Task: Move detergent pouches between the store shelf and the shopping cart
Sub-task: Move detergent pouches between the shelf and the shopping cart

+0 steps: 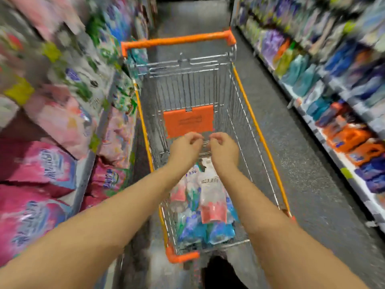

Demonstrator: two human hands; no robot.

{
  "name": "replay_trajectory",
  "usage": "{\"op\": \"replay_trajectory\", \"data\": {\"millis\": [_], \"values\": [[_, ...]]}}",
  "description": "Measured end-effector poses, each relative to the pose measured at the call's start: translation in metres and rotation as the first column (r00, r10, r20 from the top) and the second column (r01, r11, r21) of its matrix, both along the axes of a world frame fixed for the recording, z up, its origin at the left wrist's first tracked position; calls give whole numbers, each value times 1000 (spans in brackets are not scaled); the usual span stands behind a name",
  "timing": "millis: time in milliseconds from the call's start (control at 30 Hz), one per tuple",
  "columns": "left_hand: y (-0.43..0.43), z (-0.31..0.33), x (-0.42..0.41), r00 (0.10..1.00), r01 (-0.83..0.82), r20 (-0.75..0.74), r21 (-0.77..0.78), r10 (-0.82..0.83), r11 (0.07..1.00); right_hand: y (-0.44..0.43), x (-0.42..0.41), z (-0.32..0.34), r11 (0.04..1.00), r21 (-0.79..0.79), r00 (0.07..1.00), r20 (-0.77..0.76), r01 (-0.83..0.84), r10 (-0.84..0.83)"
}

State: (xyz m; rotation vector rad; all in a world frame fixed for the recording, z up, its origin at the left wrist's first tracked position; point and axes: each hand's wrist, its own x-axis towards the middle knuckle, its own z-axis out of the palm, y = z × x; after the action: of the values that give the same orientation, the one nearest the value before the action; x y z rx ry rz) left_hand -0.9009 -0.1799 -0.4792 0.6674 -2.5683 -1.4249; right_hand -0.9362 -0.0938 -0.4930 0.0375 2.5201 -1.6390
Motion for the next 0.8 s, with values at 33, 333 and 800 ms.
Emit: {"op": "replay_trajectory", "data": {"millis": [33, 333, 800], "values": [[-6, 15, 11, 999, -25, -38, -15, 24, 1000, -5, 9, 12, 1000, -18, 999, -35, -23, 22], [-31, 141, 133, 930, -273, -280, -95, 237, 957, -32, 101, 143, 911, -154, 887, -337, -382, 315], [50, 226, 383, 657, -722, -489, -192, 574, 664, 10, 298, 230, 440, 35, 342, -575, -897, 743]]}}
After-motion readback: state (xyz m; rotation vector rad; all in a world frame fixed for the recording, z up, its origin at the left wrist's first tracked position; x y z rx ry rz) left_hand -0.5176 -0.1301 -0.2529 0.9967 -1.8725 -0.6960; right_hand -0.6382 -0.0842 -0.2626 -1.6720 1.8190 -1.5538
